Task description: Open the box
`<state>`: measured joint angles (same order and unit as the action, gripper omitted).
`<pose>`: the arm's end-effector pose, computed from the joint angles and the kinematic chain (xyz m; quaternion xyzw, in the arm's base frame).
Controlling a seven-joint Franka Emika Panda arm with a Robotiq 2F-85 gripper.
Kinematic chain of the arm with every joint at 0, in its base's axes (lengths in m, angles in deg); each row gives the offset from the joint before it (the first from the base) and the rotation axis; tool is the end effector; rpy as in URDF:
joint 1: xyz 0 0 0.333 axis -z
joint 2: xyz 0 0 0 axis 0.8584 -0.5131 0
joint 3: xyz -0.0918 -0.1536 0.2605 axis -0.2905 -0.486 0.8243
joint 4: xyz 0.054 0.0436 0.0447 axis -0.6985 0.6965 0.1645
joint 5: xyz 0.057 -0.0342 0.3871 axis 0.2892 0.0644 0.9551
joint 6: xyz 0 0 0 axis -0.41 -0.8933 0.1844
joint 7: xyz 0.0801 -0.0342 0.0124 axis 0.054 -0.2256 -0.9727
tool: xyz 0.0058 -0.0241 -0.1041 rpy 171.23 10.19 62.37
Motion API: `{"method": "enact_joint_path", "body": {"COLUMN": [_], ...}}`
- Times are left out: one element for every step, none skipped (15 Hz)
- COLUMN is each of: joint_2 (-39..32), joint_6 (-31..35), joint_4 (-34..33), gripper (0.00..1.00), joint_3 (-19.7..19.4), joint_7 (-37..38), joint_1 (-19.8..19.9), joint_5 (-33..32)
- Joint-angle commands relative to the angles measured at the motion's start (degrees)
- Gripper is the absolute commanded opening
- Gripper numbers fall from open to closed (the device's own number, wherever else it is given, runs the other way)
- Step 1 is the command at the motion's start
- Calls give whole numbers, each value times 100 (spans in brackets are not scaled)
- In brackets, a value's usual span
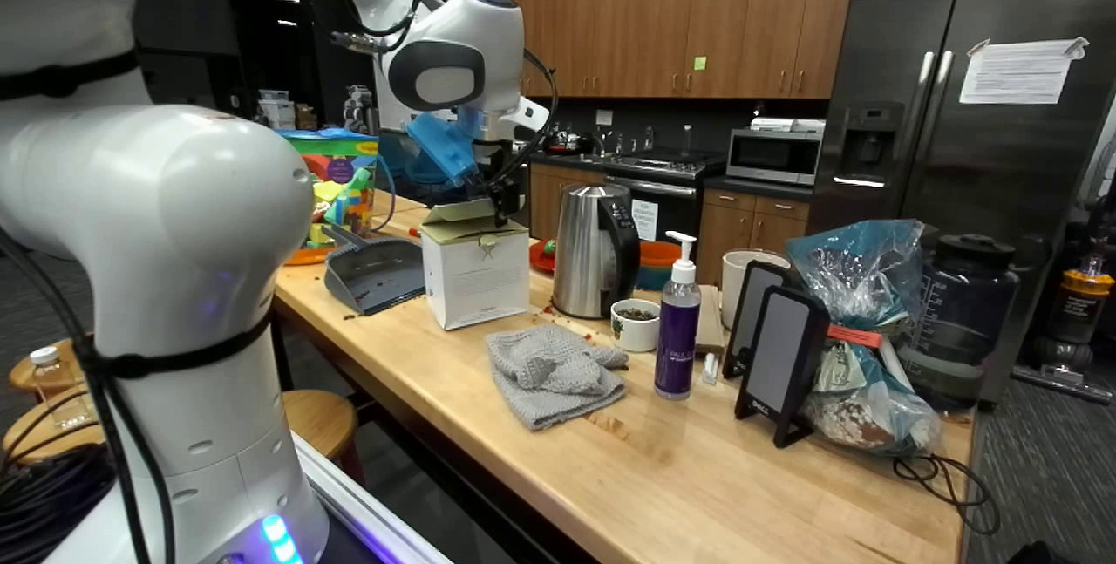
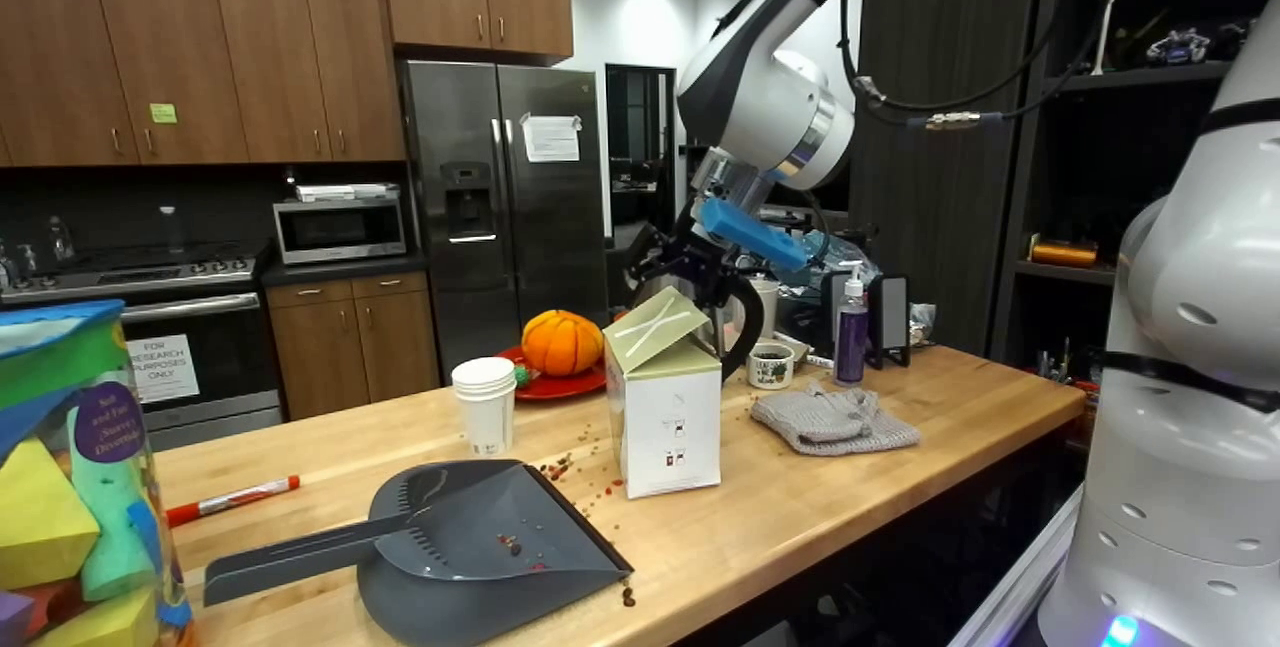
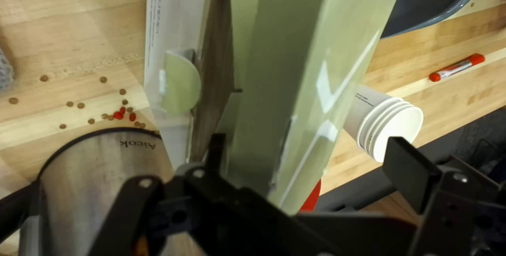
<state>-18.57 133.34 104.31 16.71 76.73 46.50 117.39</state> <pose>0.4241 0.0682 0.3600 -0.9552 0.1314 -0.1485 0.2197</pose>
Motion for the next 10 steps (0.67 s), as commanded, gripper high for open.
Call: {"method": "enact_joint_path", "body": {"joint_2": [141,182,211,247,308,353,415,454,505,545], "joint_6": [62,64,74,82,89,97,110,116,121,123], "joint_4": [40,51,56,64,78,80,85,71,64,51], "gripper": [100,100,100,100,100,100,100,100,100,100], "joint_3": [80,122,159,206,285,339,409,461,536,593], "joint_7": [-146,-118,-101,-70,6,37,92,125,209,288], "joint_1": [10,12,9,6,13,6,-4,-10,-14,-8], "joint_5": [64,12,-26,-74,-177,-252,-352,-448,-589,-752]}}
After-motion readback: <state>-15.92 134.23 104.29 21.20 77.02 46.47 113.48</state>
